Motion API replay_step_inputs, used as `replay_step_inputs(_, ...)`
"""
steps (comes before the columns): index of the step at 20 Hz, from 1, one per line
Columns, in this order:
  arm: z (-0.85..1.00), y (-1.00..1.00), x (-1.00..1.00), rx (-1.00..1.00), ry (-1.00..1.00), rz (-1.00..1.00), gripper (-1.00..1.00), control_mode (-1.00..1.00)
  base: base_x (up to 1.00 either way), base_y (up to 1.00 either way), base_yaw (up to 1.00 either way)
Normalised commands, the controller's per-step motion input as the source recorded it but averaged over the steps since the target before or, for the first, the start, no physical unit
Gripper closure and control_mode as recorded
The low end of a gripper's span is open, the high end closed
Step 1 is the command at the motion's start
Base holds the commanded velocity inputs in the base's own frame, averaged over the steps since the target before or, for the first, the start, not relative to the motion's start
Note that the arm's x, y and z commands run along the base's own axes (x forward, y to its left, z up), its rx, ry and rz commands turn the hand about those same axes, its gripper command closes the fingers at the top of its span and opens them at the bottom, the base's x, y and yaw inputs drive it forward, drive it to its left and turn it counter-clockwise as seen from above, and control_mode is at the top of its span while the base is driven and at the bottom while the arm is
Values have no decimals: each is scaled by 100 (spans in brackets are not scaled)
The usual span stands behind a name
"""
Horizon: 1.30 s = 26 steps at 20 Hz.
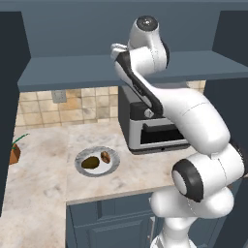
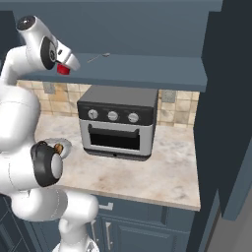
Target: Pick the avocado and bread from the counter and place them on the plate. Then pick the jam from the cabinet and place it next to the plate. Lastly close the cabinet door.
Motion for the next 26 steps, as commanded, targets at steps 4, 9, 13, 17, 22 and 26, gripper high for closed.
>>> replay_step_inputs(4, -3, 1, -75, 8, -1, 6, 100, -100, 0, 0, 0)
replay_step_inputs(9, -3, 4, -75, 8, 0, 13, 100, -100, 0, 0, 0)
replay_step_inputs(13, -6, 3, -75, 8, 0, 18, 100, -100, 0, 0, 0)
replay_step_inputs(17, -13, 0, -75, 2, 0, 21, 100, -100, 0, 0, 0)
replay_step_inputs(22, -24, 0, -73, 0, 0, 28, 100, -100, 0, 0, 0)
replay_step_inputs(26, -34, 0, -64, 0, 0, 35, 100, -100, 0, 0, 0)
